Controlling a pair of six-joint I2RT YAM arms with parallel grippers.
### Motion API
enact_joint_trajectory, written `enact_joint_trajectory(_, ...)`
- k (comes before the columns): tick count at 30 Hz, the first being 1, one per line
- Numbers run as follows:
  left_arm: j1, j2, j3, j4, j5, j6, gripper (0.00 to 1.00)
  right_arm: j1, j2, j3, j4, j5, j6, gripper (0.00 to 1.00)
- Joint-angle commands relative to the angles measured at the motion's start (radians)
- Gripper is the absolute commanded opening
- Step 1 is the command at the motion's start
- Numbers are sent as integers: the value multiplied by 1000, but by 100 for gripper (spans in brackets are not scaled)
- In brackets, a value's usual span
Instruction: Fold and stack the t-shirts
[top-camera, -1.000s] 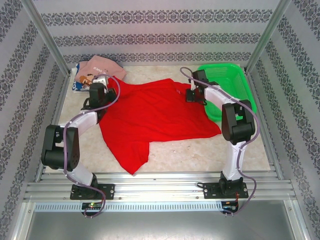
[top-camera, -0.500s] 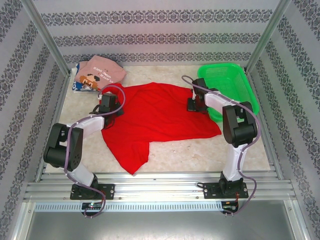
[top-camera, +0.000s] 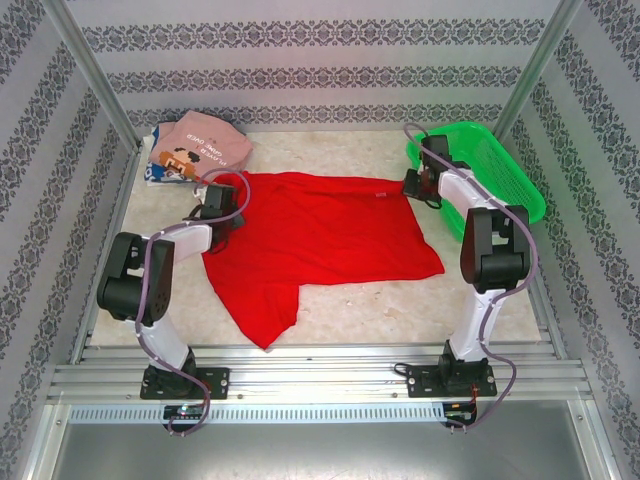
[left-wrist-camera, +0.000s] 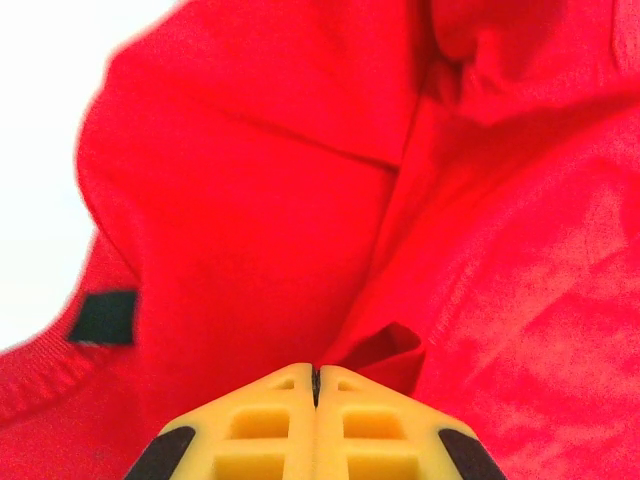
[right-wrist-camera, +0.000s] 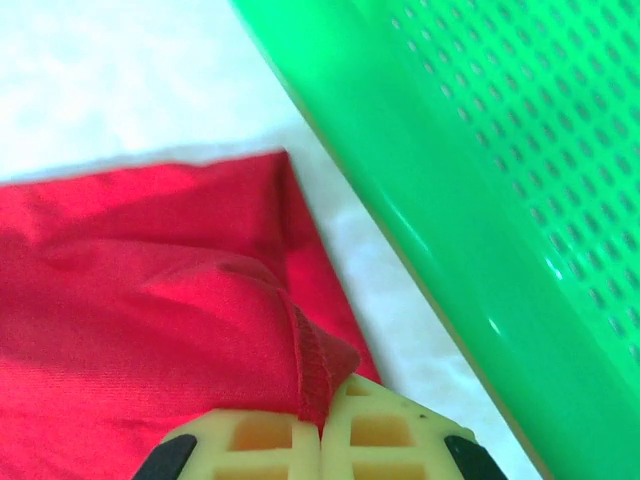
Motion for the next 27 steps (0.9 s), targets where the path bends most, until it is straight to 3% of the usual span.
enact_joint_trajectory(1,58,-46,77,20,39,51,0,-3,56,113,-8,-43,-18,0)
enact_joint_trajectory(12,132,-37,317,30,54,122,0,9,274,608,-125,-8,-68,0)
enact_joint_trajectory(15,152,-18,377,19,50,142,0,20,322,694,-128,32,-94,0)
enact_joint_trajectory(23,163,132,511,-24,180,167,0,30,525,976,-262,56,-103,0)
enact_joint_trajectory(27,164,184,525,-2,171,179,0,36,554,995,-258,105,-107,0)
